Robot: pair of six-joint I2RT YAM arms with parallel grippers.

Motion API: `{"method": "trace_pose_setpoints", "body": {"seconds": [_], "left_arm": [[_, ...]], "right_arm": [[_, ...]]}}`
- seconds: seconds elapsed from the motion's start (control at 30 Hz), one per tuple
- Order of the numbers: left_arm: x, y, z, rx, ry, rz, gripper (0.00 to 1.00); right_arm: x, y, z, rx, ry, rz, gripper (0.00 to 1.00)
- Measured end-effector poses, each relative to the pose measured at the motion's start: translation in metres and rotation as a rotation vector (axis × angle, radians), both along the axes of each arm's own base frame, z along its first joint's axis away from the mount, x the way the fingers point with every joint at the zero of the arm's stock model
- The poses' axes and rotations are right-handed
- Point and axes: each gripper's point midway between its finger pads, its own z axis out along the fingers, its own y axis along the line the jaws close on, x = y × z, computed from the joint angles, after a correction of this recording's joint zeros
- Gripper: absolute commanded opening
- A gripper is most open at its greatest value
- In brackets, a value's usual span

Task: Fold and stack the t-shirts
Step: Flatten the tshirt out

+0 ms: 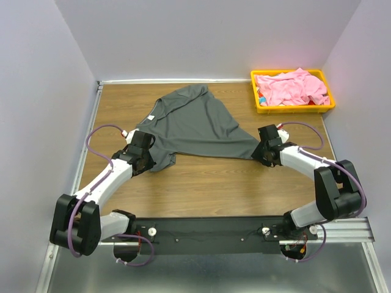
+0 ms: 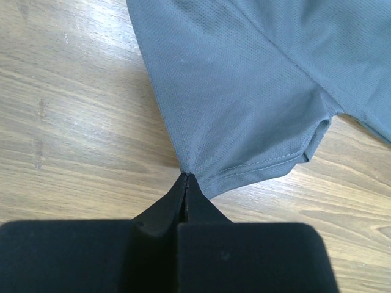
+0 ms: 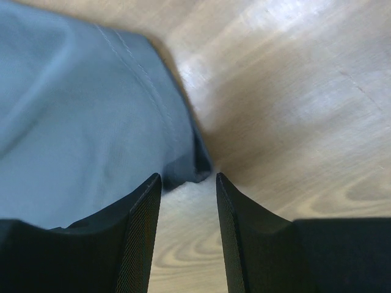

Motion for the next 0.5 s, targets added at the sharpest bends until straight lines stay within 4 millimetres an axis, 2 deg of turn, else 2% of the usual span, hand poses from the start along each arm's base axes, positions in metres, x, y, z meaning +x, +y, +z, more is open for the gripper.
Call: {"method": "trace_pose_setpoints", "body": {"seconds": [0.27, 0.37, 0.5], "left_arm": [[0.001, -0.002, 0.004, -0.008, -0.015, -0.015, 0.00], [0.002, -0.003, 0.009, -0.017, -0.035, -0.020, 0.00], [0.005, -0.005, 0.018, -0.030, -0.071, -0.032, 0.00]], "right_arm": [[0.006, 0.003, -0.002, 0.024, 0.000, -0.040, 0.48], [0.006, 0.002, -0.003, 0.023, 0.003, -0.054, 0.44], [0.010, 0.000, -0.004, 0.009, 0.014, -0.075, 0.34]]}}
